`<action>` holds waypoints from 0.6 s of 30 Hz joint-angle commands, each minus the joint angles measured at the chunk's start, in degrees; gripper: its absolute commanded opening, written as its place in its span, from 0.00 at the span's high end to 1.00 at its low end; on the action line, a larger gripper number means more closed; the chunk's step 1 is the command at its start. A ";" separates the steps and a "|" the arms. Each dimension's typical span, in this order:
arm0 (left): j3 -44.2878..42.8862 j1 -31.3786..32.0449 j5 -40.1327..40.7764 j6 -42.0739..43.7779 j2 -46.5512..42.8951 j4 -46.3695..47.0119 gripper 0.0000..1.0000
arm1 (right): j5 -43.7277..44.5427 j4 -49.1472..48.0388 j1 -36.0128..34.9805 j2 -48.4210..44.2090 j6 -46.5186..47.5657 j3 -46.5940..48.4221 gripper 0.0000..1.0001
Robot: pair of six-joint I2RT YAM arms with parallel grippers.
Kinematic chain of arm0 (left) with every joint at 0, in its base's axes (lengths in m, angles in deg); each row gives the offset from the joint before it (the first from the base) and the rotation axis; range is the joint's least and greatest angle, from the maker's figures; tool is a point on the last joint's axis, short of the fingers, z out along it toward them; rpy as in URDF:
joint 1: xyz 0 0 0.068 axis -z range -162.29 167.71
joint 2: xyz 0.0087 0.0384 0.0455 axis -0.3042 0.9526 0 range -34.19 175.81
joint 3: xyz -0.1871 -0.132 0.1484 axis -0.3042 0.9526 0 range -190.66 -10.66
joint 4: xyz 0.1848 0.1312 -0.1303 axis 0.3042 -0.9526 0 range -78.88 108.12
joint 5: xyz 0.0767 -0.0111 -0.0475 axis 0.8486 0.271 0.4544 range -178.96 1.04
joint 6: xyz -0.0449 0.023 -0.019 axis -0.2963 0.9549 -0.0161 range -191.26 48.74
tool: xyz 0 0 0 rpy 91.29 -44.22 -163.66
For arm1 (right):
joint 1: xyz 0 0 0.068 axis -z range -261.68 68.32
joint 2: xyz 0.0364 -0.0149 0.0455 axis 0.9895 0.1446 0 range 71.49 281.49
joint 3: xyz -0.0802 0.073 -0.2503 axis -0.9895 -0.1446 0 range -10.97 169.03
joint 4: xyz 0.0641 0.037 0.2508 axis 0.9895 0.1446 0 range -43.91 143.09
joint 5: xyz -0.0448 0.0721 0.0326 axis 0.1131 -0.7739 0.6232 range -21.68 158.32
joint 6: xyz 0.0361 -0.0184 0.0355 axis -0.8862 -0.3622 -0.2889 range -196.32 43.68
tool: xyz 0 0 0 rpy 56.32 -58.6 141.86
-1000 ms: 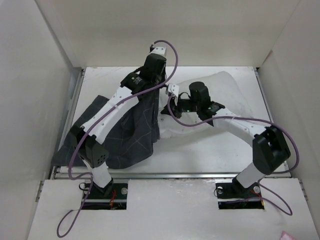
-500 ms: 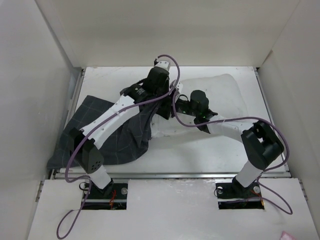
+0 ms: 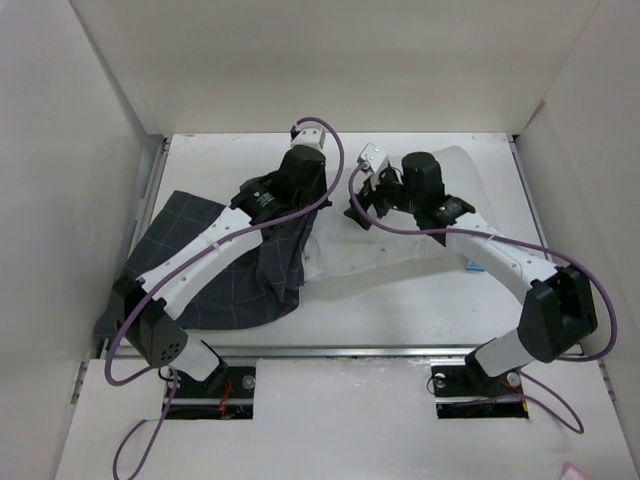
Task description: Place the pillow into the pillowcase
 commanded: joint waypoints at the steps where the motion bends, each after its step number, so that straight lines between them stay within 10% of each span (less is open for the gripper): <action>1: 1.27 0.50 1.89 -1.19 -2.85 2.34 1.00 | 1.94 14.08 -0.12 -2.12 8.45 -0.66 0.00; 10: 3.82 -0.56 -1.10 -0.58 -3.47 5.42 1.00 | 0.02 0.65 -4.33 8.22 4.94 -1.64 0.00; 13: 5.13 -1.77 -2.32 0.12 -3.47 7.95 1.00 | -1.91 -0.85 -4.34 17.01 3.97 2.13 0.30; 14: 5.14 -1.79 -2.85 0.12 -2.69 8.66 1.00 | -2.88 -1.38 -4.34 18.68 3.36 4.23 0.52; 15: 4.27 -2.57 -2.86 0.73 -2.68 8.67 1.00 | -1.93 -3.56 -4.34 19.57 1.18 4.25 1.00; 18: 1.10 -3.10 -3.47 2.67 1.01 8.67 1.00 | 1.23 -15.50 -3.56 15.71 -5.35 0.31 1.00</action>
